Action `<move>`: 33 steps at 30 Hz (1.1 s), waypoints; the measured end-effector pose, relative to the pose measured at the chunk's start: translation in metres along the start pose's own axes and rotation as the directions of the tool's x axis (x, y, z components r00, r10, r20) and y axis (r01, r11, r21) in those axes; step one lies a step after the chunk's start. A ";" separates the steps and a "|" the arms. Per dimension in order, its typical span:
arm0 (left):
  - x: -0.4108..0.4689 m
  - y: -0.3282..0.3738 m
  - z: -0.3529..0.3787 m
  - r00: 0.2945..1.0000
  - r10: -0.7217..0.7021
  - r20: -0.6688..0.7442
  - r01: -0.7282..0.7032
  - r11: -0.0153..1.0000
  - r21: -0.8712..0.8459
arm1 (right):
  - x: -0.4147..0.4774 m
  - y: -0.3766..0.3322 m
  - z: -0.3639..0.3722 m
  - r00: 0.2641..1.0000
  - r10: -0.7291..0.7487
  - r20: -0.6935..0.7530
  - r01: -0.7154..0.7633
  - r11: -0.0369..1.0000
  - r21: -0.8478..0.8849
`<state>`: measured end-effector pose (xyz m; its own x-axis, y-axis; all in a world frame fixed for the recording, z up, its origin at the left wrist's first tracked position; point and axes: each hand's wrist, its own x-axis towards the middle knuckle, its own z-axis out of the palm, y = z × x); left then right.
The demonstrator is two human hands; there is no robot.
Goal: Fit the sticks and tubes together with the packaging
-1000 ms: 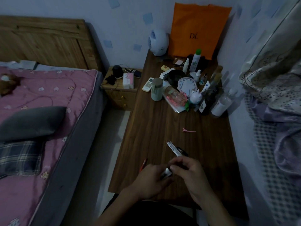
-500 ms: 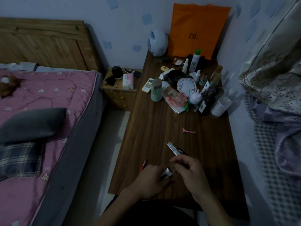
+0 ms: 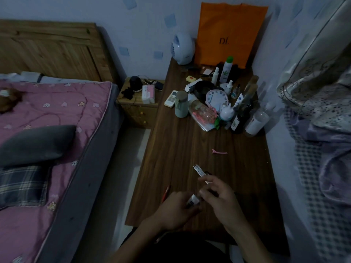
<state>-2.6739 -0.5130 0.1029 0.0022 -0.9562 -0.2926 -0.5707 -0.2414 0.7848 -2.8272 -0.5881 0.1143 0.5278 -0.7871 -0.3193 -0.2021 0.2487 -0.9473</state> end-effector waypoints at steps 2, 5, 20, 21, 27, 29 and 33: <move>0.001 0.000 0.000 0.999 -0.026 0.025 0.026 1.000 -0.008 | 0.001 0.001 -0.001 1.000 -0.006 -0.010 0.006 1.000 -0.018; 0.001 0.001 -0.003 0.999 -0.020 0.047 0.020 1.000 -0.008 | 0.001 0.002 -0.001 0.999 -0.017 0.031 0.019 0.997 -0.071; -0.004 0.010 -0.014 0.988 -0.124 0.087 0.149 0.903 -0.404 | 0.005 0.008 -0.009 0.999 -0.027 0.037 0.033 0.985 -0.172; -0.004 0.008 -0.013 0.990 -0.122 0.075 0.142 0.905 -0.402 | 0.005 0.009 -0.010 0.999 -0.018 0.037 0.024 0.987 -0.162; -0.002 0.001 -0.006 0.992 -0.117 0.048 0.126 0.883 -0.452 | 0.008 0.013 -0.010 0.999 0.023 0.034 -0.019 0.994 -0.103; 0.000 -0.003 -0.005 0.990 -0.140 0.033 0.139 0.866 -0.481 | 0.008 0.016 -0.008 0.999 0.038 0.037 -0.035 0.995 -0.091; 0.004 -0.008 0.000 0.985 -0.169 0.033 0.161 0.840 -0.518 | 0.010 0.021 -0.006 0.997 0.069 0.039 -0.065 0.993 -0.096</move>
<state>-2.6695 -0.5148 0.0953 0.0718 -0.8958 -0.4387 -0.0534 -0.4426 0.8951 -2.8313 -0.5944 0.0918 0.5441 -0.7456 -0.3848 -0.3142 0.2441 -0.9174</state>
